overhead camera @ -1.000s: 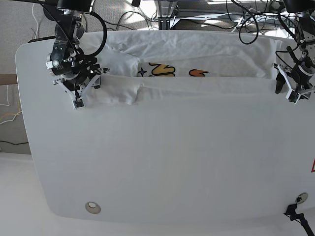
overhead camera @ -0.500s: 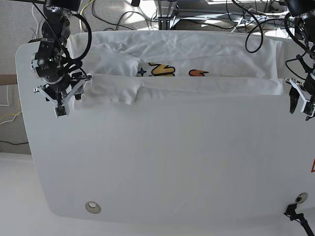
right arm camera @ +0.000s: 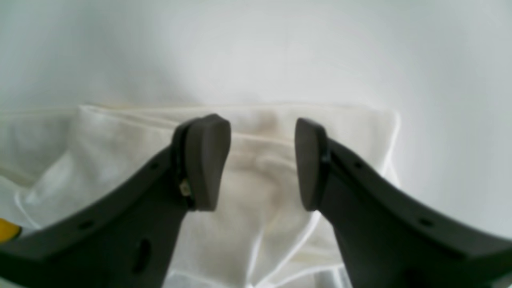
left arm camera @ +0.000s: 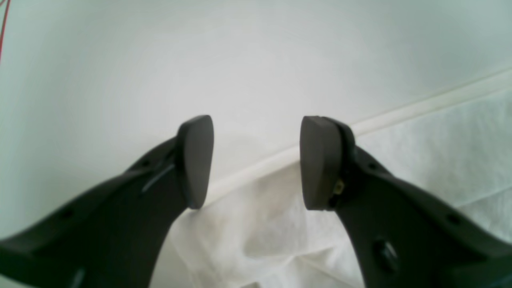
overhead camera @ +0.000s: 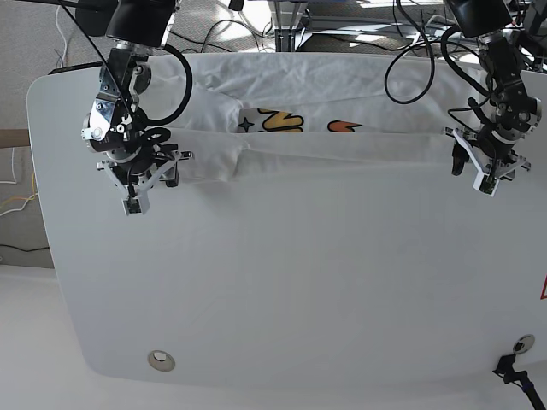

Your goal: Fold the T-shirt properly

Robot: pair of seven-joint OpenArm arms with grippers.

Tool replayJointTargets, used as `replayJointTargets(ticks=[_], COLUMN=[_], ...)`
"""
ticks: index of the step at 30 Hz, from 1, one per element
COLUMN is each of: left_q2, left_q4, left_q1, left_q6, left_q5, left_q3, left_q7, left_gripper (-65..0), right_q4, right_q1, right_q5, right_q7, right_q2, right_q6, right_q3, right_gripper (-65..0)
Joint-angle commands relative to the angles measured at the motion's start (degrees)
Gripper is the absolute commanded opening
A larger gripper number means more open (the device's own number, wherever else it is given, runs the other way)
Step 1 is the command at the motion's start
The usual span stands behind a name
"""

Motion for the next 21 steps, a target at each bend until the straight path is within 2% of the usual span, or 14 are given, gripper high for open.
replayJointTargets(ticks=[1,5,11,14,17,21], left_q2=[-1.21,-3.23,-3.4,-5.07,-5.25,-5.34], left_q4=[1.27,4.44,9.8,11.21,11.47,11.12], left_q1=[-0.12,3.39,7.35,10.25,10.42,7.96], left_q6=[0.34,0.34,0.34,0.34,0.34,0.34], left_q5=[-1.13,-1.22,-1.13,-1.22,-1.49,-7.38], left_q3=[-0.45,-1.51,-3.53,-3.53,-4.76,-6.61], left_q7=[-1.94,-1.94,-1.67,-1.59,-1.59,0.26], left_gripper=[-32.6,-32.6,-32.6,-32.6,-32.6,-32.5], right_q4=[0.86,1.65,1.65,1.65,1.65,1.65], right_q1=[-0.08,-2.11,-2.19,-2.19,-2.19,-2.11], right_q5=[0.13,0.13,0.13,0.13,0.13,0.13], right_q7=[1.64,2.17,2.17,2.17,2.17,2.17], right_q2=[1.13,1.13,1.05,1.22,1.13,0.96], right_q6=[-0.06,-0.06,-0.06,-0.06,-0.06,-0.06], right_q3=[0.16,0.16,0.25,0.33,0.25,0.07], right_gripper=[-35.8,-36.0,-36.0,-36.0,-36.0,-36.0])
